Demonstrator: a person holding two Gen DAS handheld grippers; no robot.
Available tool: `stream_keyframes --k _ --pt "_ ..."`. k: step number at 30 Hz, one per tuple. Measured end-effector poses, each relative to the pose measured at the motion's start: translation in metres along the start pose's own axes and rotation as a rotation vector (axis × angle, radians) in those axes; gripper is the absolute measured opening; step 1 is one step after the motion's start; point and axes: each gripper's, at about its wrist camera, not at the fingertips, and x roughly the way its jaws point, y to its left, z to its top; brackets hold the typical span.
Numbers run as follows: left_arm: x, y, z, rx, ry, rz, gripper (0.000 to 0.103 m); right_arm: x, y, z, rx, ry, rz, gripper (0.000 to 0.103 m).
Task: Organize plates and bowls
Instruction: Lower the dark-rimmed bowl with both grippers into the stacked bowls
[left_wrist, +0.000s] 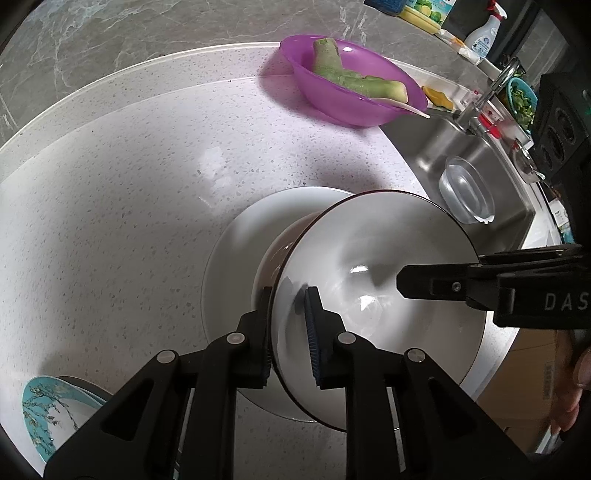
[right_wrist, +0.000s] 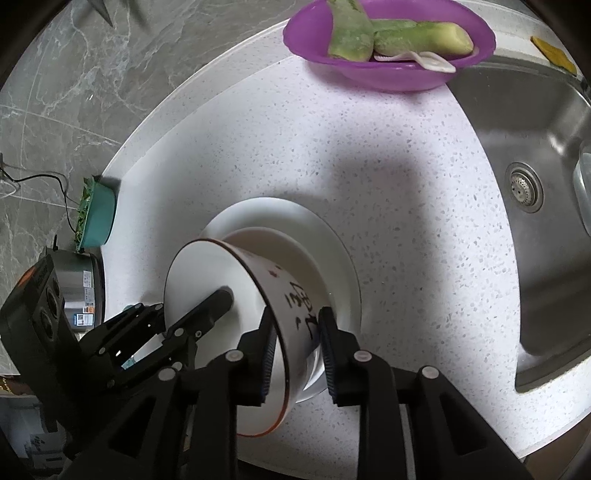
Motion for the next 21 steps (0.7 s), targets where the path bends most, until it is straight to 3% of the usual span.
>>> stream_keyframes --k 6,9,21 --pt "0.001 -0.001 0.0 -0.001 0.002 0.007 0.015 -0.006 0.018 -0.001 -0.118 -0.019 -0.098 0.026" --pt "0.002 0.001 0.001 -0.011 0.0 0.01 0.015 -0.01 0.021 0.002 -0.179 -0.045 -0.153 0.01" --pt "0.002 -0.002 0.004 -0.025 -0.001 0.01 0.016 -0.002 0.019 0.008 -0.175 -0.039 -0.146 0.007"
